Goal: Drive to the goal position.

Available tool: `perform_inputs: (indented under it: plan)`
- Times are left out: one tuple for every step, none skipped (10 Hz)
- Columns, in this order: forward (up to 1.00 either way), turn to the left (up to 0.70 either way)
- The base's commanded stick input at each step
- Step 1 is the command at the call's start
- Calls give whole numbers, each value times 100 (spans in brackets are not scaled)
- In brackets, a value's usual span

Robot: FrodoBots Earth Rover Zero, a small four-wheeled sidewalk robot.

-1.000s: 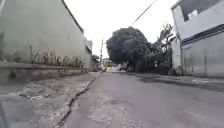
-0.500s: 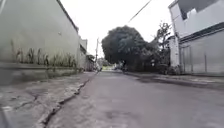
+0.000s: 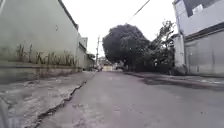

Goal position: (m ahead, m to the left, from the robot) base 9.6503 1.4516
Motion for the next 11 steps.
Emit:
perform_inputs:
  plan:
    - [100, 0]
    - [100, 0]
    - [100, 0]
    - [100, 25]
    - [100, 33]
    - [100, 9]
    - [100, 0]
    - [100, 0]
    - [100, 0]
    - [100, 0]
    - [100, 0]
